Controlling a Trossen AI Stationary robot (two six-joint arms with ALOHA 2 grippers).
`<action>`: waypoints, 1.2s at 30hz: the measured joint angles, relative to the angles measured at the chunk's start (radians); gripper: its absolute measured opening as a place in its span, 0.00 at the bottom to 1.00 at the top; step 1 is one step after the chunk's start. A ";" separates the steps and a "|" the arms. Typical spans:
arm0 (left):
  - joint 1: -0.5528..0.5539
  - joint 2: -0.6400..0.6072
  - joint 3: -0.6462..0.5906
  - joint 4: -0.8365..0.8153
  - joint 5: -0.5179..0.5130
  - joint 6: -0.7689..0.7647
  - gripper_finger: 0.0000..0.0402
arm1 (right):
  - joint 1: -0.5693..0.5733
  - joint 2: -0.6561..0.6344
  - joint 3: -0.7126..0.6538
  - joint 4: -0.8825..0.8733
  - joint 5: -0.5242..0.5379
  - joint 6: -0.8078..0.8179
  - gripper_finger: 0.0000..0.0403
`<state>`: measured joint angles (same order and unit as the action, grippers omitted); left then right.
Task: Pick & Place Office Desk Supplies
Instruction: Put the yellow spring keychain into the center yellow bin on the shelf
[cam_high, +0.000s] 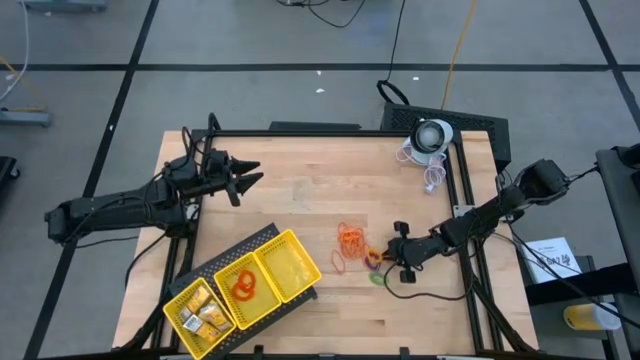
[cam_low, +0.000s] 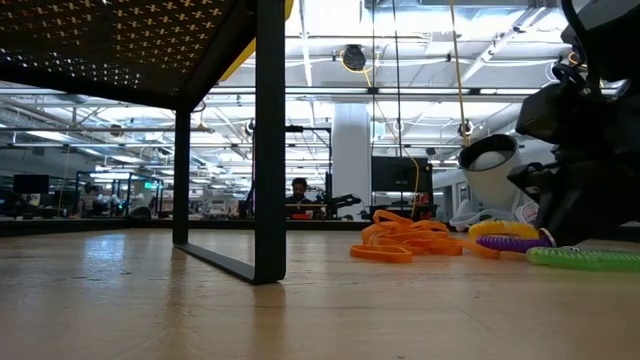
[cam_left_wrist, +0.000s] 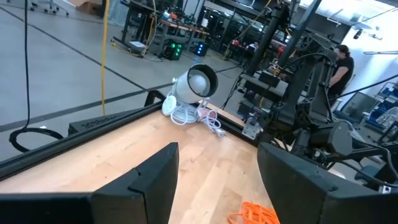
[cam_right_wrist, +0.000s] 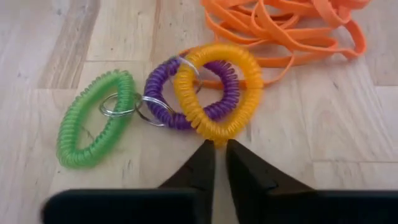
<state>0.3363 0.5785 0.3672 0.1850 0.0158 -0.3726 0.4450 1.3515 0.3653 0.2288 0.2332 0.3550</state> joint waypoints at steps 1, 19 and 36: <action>0.000 0.000 0.000 0.000 0.000 0.000 0.57 | 0.000 0.001 0.000 0.002 0.009 0.000 0.05; 0.000 0.007 0.000 -0.003 0.036 -0.007 0.57 | 0.002 -0.104 0.000 0.066 0.155 -0.142 0.06; 0.000 0.070 0.000 0.001 0.036 -0.015 0.57 | 0.001 -0.044 0.000 0.105 0.026 -0.225 0.41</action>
<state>0.3363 0.6490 0.3672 0.1864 0.0517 -0.3878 0.4456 1.3078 0.3657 0.3336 0.2591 0.1295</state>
